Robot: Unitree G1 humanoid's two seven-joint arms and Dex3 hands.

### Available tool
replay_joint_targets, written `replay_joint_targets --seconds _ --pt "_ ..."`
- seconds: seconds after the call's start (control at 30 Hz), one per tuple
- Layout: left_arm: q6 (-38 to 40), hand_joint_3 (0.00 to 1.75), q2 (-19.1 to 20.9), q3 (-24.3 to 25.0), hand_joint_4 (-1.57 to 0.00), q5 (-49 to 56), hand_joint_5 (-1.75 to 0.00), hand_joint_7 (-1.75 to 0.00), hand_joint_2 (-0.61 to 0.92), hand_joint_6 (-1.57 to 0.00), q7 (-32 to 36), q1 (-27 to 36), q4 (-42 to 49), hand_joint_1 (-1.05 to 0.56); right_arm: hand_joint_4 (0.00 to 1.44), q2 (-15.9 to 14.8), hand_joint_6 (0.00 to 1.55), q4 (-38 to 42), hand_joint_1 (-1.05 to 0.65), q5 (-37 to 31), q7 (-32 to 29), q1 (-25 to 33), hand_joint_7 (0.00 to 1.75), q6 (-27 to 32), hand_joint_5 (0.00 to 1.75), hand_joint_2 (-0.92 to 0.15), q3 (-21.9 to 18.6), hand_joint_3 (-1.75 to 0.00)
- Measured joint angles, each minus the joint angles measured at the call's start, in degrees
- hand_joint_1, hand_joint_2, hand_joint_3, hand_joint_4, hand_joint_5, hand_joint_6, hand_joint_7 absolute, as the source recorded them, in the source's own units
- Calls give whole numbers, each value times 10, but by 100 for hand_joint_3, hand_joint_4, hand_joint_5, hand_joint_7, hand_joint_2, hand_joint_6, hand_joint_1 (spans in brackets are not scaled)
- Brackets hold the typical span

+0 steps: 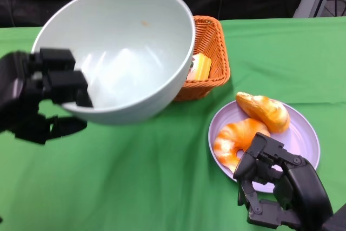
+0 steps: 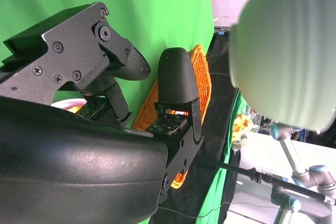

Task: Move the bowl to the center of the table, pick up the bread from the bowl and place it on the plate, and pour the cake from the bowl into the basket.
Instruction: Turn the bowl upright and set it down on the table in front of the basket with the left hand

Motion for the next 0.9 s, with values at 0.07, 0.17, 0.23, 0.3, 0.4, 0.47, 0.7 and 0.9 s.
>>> replay_joint_targets --seconds 0.07,0.17,0.23,0.3,0.4,0.47,0.7,0.9 --pt "-4 78 4 7 -81 44 -175 -156 59 -68 31 24 -12 -12 78 -1 58 0 -2 -1 0 0 157 0 175 -57 0 -117" --pt "-5 62 12 16 -82 112 -175 -157 66 -67 94 51 -26 -12 79 0 58 0 0 -1 0 0 157 0 175 -57 1 -117" --pt "-6 60 16 22 -82 162 -175 -161 63 -65 145 63 -35 -7 80 0 58 -1 1 -1 0 0 157 0 175 -58 2 -117" --pt "-5 59 20 23 -81 211 -175 -164 62 -63 202 74 -37 -5 80 0 58 -1 1 -2 0 0 158 0 175 -58 2 -117" --pt "-5 27 29 20 -79 300 -175 -160 77 -66 290 90 -44 -11 81 1 59 -1 2 -2 -1 0 158 1 175 -57 2 -118" --pt "-5 14 35 18 -79 361 -175 -158 82 -68 350 96 -49 -14 81 1 59 -1 2 -3 -1 0 158 2 175 -57 2 -119" --pt "63 4 84 -93 -80 550 -175 -141 86 -79 601 107 -61 -14 81 2 58 -3 2 -10 -3 -1 158 9 175 -55 2 -122" --pt "177 1 124 -273 -78 661 -175 -173 86 -60 841 103 -49 -12 81 4 60 -3 2 -9 -2 -1 159 9 175 -53 2 -124"
